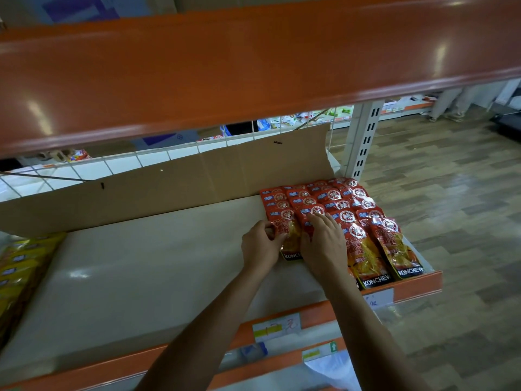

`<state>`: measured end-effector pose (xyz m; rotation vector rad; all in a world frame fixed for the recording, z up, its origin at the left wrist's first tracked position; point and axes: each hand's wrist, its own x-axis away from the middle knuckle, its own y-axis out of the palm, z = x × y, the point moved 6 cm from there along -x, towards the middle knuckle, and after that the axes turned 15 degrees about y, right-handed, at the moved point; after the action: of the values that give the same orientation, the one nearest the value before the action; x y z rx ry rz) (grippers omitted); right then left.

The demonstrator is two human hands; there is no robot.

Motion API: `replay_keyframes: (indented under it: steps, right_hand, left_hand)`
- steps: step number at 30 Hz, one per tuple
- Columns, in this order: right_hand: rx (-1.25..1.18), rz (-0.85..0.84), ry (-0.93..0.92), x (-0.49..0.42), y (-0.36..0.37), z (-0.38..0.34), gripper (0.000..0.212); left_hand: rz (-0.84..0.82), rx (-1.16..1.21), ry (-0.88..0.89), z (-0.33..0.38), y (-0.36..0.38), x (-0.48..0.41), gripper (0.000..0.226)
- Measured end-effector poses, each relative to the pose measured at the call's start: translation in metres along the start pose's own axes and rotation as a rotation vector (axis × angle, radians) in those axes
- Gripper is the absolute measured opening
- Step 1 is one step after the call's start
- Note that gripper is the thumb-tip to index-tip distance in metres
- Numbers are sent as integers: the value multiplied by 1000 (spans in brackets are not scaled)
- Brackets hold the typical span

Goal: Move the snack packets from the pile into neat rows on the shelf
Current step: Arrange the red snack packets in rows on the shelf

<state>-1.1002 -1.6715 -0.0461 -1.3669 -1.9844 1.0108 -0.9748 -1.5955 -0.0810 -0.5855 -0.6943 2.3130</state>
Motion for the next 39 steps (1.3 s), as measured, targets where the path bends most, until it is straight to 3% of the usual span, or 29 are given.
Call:
replay_keyframes:
  steps: [9,18,33,39]
  right_hand:
    - [-32,16,-30,3,4,-8,43]
    - [-50,-41,-154,35,44,-54,46]
    - [-71,-311,-484,228,162,-218,43]
    - [-160,-314,-599,318,209,-282,32]
  left_hand:
    - [-8,-163,-2,1,-12,1,49]
    - [3,-163,34,-22,-60,22,41]
    - [203,-440,-34,-139,-283,143,35]
    - [332,-510,-48,-187,-381,208,29]
